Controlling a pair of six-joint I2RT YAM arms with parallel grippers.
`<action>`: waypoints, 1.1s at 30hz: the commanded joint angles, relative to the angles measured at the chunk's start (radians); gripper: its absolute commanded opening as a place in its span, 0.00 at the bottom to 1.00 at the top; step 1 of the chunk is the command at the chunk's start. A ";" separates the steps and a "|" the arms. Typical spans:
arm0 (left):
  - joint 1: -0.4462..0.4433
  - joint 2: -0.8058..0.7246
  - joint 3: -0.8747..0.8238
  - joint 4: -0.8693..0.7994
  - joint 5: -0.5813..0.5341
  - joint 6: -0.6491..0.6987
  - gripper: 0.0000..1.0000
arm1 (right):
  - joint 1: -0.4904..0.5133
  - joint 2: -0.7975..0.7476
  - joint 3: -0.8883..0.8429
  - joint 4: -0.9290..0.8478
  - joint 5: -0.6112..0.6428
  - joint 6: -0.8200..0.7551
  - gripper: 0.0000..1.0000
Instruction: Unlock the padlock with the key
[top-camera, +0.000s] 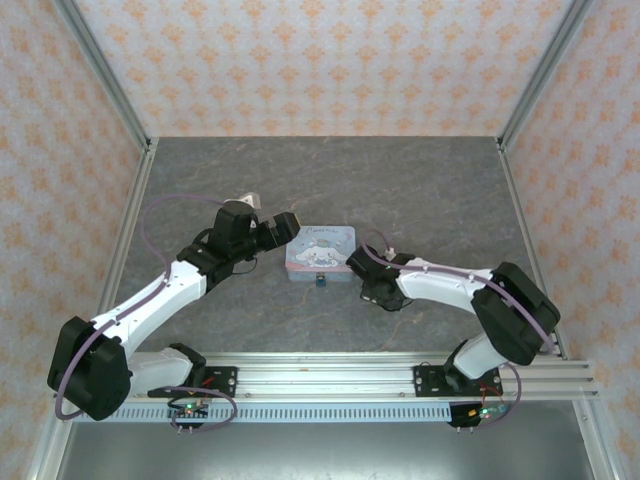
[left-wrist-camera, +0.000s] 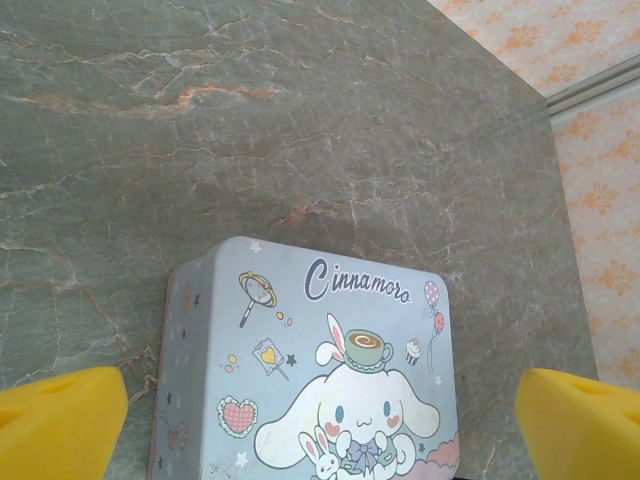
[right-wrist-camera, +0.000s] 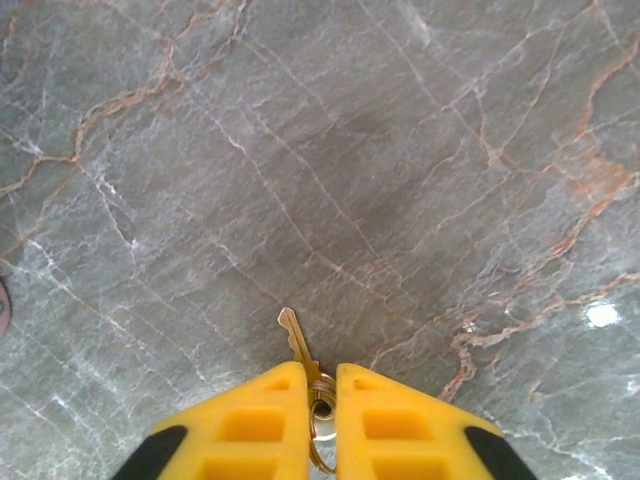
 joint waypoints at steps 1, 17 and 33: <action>0.007 0.009 -0.012 0.019 0.005 -0.009 1.00 | 0.014 0.041 -0.074 0.086 -0.121 0.026 0.05; 0.007 0.009 -0.022 0.010 0.004 -0.031 1.00 | 0.014 -0.183 -0.125 0.132 -0.116 0.051 0.00; 0.005 0.026 -0.070 0.158 0.108 -0.218 1.00 | 0.014 -0.305 0.033 0.083 -0.090 0.062 0.00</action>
